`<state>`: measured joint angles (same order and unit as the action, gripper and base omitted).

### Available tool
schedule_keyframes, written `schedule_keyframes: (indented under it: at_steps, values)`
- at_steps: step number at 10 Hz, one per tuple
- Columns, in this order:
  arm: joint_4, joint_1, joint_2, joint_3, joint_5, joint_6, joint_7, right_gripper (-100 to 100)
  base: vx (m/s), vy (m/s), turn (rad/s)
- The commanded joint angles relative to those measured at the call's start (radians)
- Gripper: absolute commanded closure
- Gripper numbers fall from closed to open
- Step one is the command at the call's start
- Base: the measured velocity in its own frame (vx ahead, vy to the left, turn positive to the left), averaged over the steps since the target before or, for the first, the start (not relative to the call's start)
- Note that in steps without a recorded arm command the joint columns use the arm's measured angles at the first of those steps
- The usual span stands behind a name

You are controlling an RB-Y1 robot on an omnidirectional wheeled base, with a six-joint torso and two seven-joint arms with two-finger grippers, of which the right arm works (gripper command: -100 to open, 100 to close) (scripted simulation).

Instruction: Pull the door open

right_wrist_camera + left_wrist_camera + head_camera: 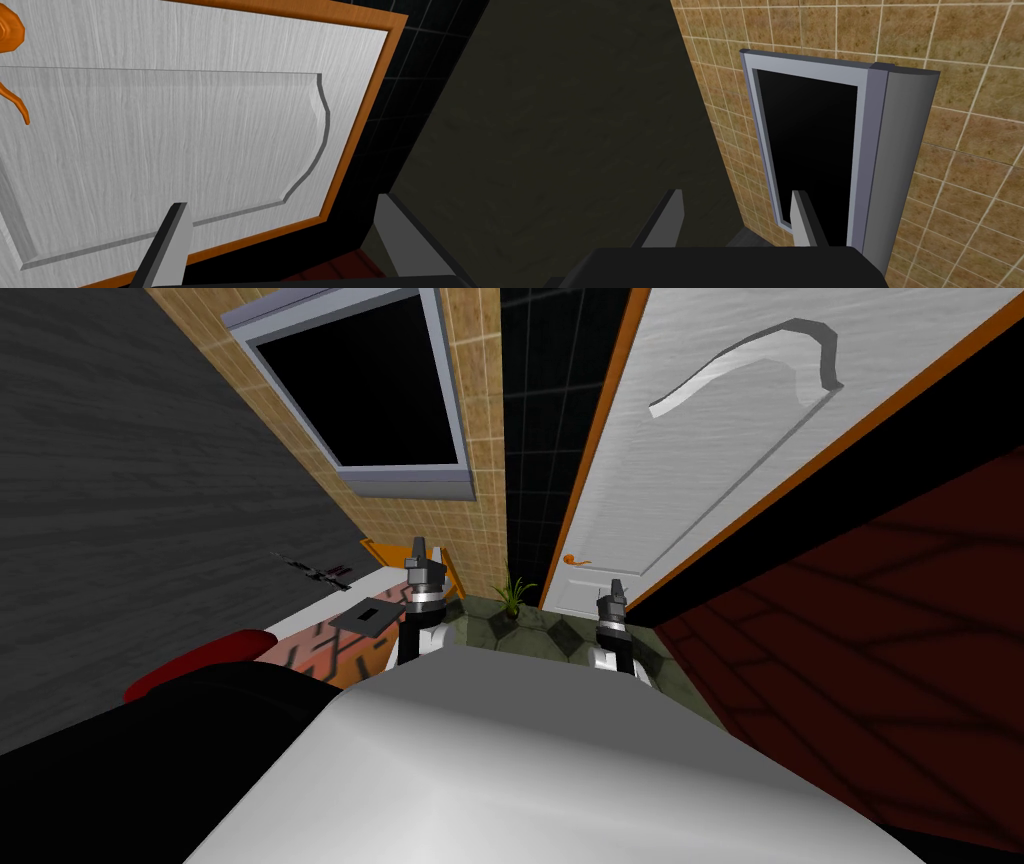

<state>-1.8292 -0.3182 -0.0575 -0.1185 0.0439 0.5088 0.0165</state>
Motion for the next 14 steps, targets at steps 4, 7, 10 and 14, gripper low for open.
schedule_keyframes:
  at_steps: [4, 7, 10, 14]
  values:
    - [0.121, 0.049, -0.013, -0.024, -0.014, 0.010, 0.003, -100, 0.063, -0.038, 0.075]
    - [0.169, 0.064, -0.017, -0.032, -0.018, 0.012, 0.004, -100, 0.054, -0.038, 0.045]
    - [0.245, 0.095, -0.024, -0.046, -0.025, 0.017, 0.006, -100, 0.059, -0.038, 0.070]
    - [0.348, 0.140, -0.033, -0.068, -0.037, 0.024, 0.010, -100, 0.052, -0.031, 0.067]
